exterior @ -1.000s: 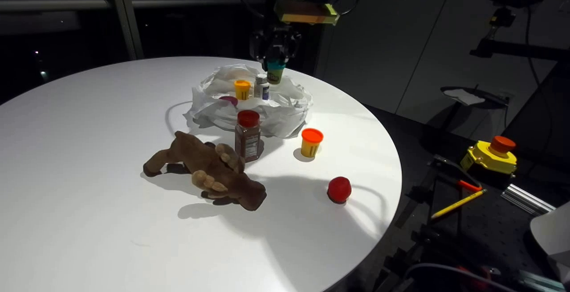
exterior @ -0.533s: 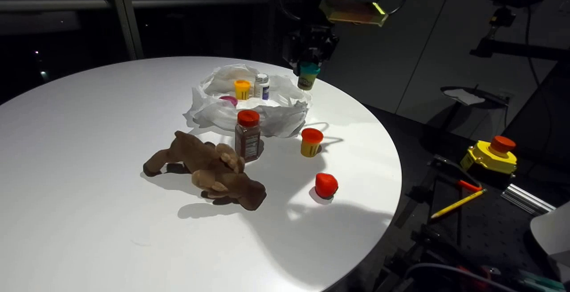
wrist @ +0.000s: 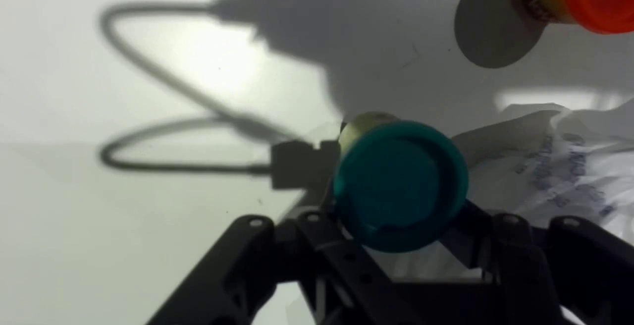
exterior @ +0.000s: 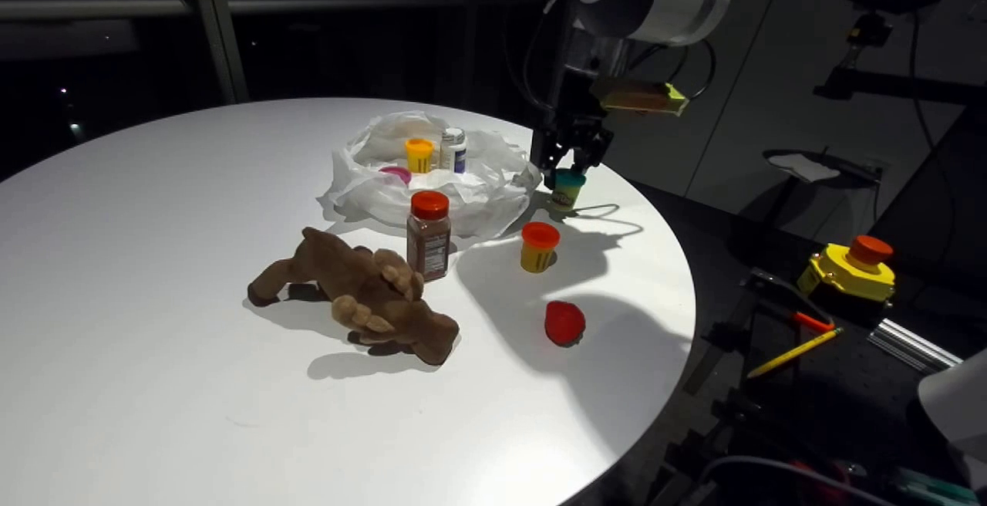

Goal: Remove all the objects from the plastic bag and put them on the table

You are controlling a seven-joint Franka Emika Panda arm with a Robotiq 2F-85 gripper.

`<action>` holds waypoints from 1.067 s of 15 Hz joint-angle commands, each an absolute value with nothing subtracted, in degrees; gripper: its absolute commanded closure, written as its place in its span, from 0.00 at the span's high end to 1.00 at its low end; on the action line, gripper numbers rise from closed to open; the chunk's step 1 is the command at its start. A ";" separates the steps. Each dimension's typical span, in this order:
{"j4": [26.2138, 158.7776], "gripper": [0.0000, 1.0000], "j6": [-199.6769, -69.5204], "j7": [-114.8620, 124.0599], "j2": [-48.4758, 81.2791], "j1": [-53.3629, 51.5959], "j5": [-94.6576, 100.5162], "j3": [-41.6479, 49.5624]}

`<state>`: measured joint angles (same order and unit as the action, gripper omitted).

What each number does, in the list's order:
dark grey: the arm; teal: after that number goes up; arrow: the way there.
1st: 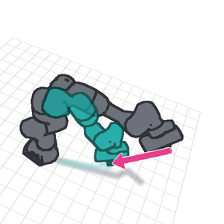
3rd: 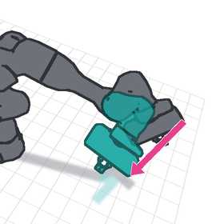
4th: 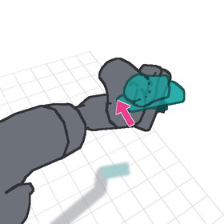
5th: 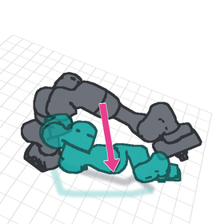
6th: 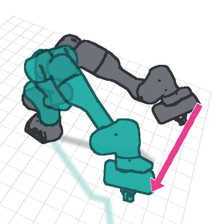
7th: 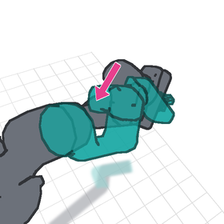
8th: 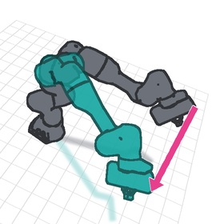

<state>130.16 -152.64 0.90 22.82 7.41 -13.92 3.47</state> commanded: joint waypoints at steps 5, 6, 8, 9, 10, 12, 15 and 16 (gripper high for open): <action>125.40 0.20 -153.32 -2.20 29.79 10.75 -14.10 1.72; 126.06 0.20 -153.71 -2.04 29.20 10.33 -13.58 1.88; 127.39 0.20 -154.13 -1.84 28.16 9.60 -12.70 1.88; 127.86 0.20 -154.40 -1.73 27.77 9.22 -12.24 1.94; 128.52 0.20 -156.01 -0.86 27.41 8.14 -11.21 2.63; 129.56 0.69 -158.98 0.05 26.04 6.73 -9.36 3.34; 131.76 0.70 -162.64 3.83 21.67 2.51 -4.54 6.56; 131.90 0.78 -161.29 5.63 19.85 0.67 -2.32 8.09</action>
